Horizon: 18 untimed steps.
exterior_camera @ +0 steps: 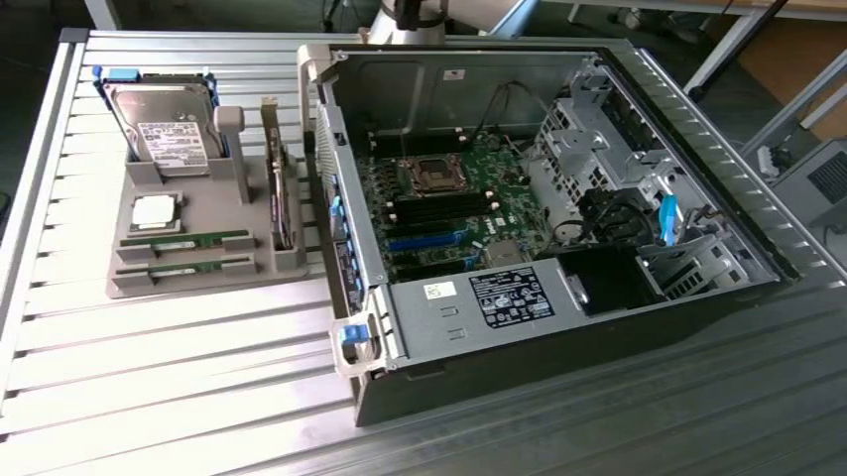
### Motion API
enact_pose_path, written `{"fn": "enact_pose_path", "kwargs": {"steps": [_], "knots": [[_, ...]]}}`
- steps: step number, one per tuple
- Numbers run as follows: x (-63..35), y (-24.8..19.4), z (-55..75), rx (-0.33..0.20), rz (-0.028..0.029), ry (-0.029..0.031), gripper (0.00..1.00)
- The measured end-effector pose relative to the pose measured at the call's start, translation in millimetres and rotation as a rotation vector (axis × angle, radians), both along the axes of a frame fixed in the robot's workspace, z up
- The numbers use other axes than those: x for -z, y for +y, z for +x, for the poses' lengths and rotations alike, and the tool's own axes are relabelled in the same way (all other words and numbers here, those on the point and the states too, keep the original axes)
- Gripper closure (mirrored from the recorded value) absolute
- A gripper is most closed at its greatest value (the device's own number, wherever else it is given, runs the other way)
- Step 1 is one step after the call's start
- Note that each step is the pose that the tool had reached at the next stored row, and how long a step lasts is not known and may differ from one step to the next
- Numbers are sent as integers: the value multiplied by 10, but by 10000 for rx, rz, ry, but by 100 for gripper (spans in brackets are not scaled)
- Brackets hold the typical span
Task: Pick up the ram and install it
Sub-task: 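Reach for the ram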
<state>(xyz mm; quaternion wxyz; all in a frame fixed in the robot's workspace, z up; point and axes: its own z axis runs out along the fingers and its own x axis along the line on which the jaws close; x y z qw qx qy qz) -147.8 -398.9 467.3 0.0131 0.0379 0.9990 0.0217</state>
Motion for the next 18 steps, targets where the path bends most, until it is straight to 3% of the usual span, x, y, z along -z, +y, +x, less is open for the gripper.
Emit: {"fn": "enact_pose_path", "kwargs": {"steps": [9, 18], "knots": [[0, 0, -86, -1, 0, 0, 91], [3, 0, -378, 0, 0, 0, 91]]}}
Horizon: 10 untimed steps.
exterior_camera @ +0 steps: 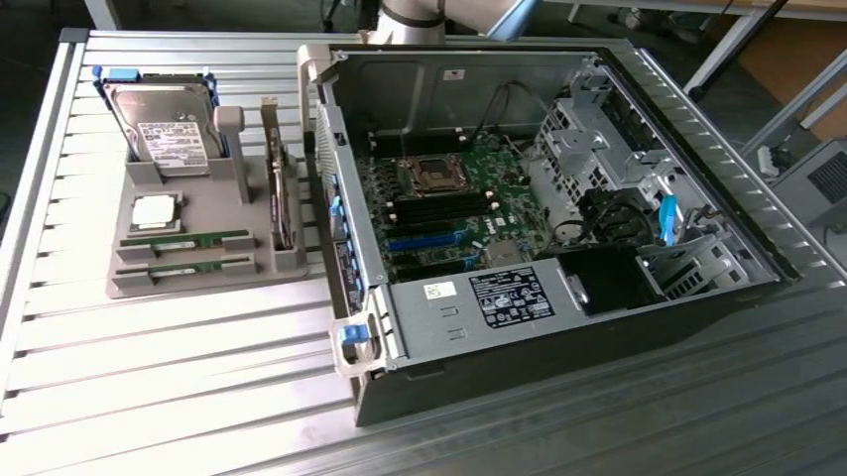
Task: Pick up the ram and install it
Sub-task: 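Reach for the ram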
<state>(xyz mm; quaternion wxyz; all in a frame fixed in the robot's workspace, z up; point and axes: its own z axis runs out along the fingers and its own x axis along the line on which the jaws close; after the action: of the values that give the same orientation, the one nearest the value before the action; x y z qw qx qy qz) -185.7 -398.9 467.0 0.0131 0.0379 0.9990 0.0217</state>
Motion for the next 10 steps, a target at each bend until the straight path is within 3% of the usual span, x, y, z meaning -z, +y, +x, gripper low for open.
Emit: {"fn": "enact_pose_path", "kwargs": {"steps": [10], "knots": [[7, -1, -353, -1, 0, -1, 91]]}}
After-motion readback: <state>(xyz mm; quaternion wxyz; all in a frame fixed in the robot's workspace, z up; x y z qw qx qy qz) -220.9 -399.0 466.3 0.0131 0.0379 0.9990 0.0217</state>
